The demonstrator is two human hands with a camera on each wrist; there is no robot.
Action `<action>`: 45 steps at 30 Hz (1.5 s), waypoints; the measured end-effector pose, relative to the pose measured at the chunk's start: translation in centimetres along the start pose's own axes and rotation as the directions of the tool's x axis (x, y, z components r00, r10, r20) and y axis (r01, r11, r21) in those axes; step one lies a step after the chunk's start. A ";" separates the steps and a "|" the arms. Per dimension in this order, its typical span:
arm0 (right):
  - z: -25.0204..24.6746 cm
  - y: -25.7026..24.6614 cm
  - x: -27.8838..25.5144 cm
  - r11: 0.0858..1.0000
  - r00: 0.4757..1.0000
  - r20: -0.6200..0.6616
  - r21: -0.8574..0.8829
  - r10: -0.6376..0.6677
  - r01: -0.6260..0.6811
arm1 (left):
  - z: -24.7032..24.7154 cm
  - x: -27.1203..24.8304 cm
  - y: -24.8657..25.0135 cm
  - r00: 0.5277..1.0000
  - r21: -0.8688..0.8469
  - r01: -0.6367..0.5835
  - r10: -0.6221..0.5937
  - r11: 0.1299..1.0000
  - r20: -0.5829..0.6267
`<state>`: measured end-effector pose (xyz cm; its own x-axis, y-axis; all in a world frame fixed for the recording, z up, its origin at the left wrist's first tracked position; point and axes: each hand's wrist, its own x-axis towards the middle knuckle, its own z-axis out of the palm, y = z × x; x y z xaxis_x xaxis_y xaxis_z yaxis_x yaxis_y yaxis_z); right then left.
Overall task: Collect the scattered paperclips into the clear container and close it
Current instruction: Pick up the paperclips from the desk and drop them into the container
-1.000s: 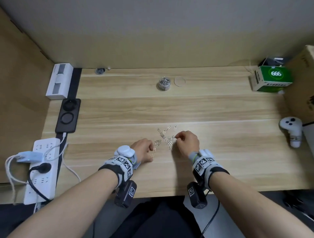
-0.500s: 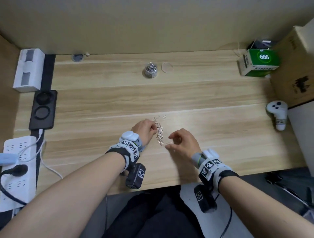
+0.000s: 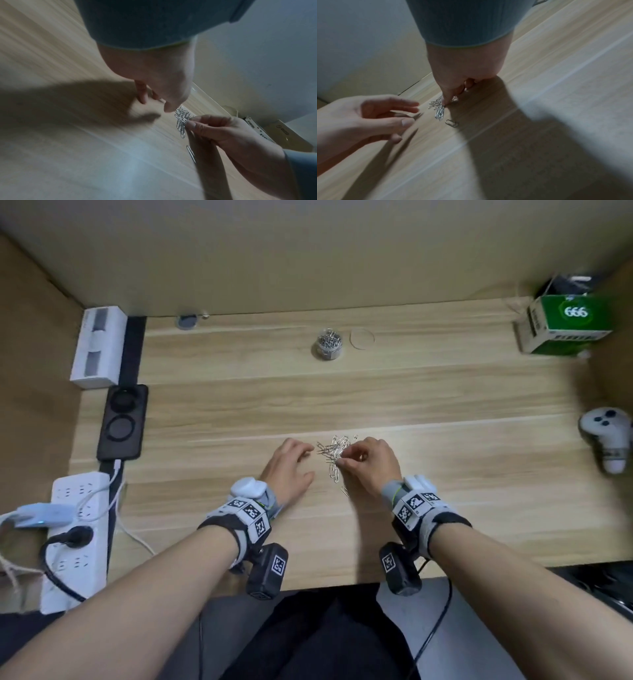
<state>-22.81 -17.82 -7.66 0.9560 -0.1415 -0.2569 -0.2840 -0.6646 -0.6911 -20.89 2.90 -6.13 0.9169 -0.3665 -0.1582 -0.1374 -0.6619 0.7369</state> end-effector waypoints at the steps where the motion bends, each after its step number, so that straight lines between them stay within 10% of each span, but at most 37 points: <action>1: -0.1 -0.1 0.1 0.999 1.000 -0.025 0.036 0.011 -0.010 | -0.3 0.1 0.2 0.999 0.020 0.018 -0.019 1.000 0.034; 7: -2.0 1.5 -0.5 0.997 0.988 -0.144 0.072 0.052 -0.042 | 0.6 1.7 2.5 0.992 0.330 0.034 -0.072 0.944 0.104; 21: -1.5 0.3 -1.0 0.968 0.984 0.154 -0.222 -0.085 0.119 | 1.0 3.1 1.3 0.993 0.222 0.098 -0.111 0.970 0.049; 45: -0.7 -0.6 0.7 0.993 0.999 0.031 -0.113 -0.040 0.043 | 0.6 2.3 1.2 0.976 0.328 0.139 -0.185 0.934 0.116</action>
<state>-21.88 -18.01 -6.93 0.9639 -0.0917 -0.2501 -0.2324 -0.7486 -0.6210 -19.18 0.89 -6.01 0.8769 -0.3104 -0.3669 -0.1243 -0.8839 0.4508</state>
